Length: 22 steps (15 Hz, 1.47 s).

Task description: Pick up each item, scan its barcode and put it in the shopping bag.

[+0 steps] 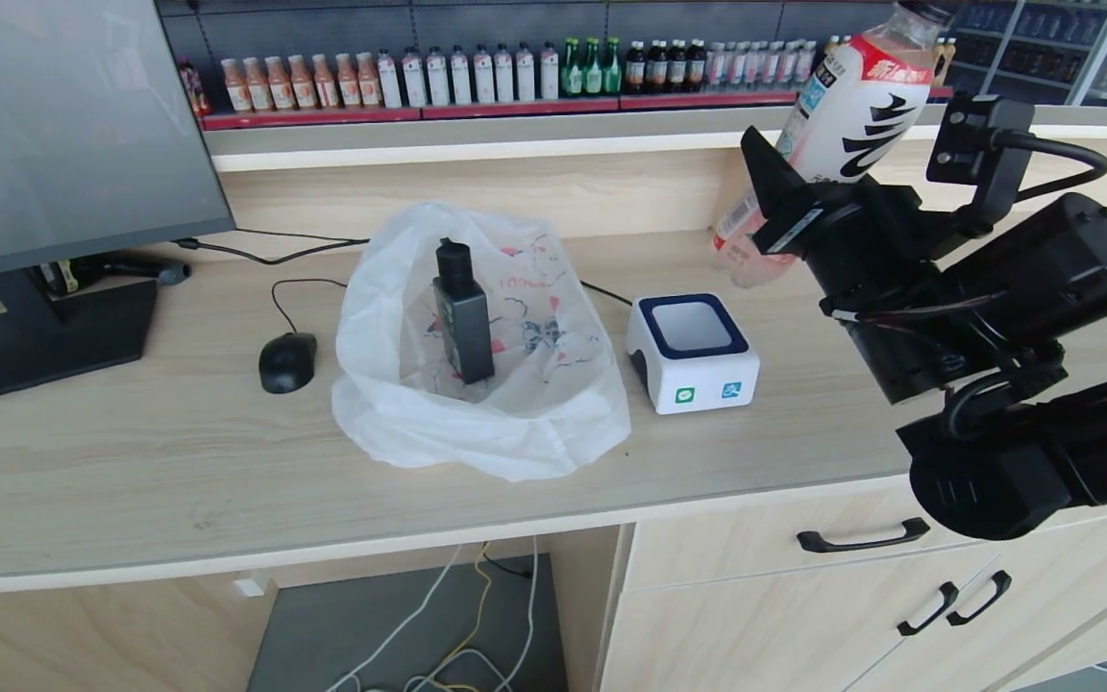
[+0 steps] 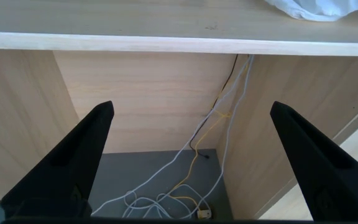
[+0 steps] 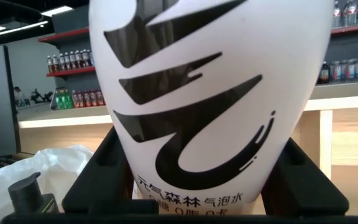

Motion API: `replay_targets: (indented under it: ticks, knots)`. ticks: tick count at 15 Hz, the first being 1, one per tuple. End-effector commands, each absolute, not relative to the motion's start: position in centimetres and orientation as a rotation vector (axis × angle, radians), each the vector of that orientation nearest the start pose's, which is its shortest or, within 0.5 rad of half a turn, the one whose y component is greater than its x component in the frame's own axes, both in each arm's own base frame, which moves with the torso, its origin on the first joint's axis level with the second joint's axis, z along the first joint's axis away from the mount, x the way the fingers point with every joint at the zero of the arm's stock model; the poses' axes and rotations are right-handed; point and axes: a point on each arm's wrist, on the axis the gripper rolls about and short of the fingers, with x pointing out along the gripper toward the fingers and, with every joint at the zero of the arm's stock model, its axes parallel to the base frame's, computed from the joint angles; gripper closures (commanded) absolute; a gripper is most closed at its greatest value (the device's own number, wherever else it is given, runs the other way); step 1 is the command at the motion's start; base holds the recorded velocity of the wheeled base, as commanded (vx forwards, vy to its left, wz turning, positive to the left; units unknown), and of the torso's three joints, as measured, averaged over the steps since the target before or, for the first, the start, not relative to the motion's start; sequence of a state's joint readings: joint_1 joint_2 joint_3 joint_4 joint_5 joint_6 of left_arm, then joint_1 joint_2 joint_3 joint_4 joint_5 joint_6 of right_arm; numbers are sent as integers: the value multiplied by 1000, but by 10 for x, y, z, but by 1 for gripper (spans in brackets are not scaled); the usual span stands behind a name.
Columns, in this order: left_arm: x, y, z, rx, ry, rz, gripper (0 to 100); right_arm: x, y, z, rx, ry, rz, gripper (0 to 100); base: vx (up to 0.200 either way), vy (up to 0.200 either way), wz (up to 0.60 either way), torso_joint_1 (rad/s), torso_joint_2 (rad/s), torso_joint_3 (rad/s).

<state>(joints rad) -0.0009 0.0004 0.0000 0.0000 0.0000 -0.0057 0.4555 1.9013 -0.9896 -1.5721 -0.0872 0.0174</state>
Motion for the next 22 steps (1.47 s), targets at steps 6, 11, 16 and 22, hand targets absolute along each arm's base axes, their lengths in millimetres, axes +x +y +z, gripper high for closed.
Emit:
replay_targets:
  ticks: [6,11,16,22]
  knots:
    - [-23,0,75,-3,0,-2,0,315,153,247,189,-615,362,100,0,200,0,0,2,4]
    - [-23,0,75,-3,0,-2,0,312,156,239,182,-583,375,100,0,0,0,0,0,0]
    - [-23,0,75,-5,0,-2,0,315,170,227,156,-552,401,100,0,0,0,0,0,0]
    - [-23,0,75,-3,0,-2,0,317,198,210,121,-523,455,100,0,0,0,0,0,0]
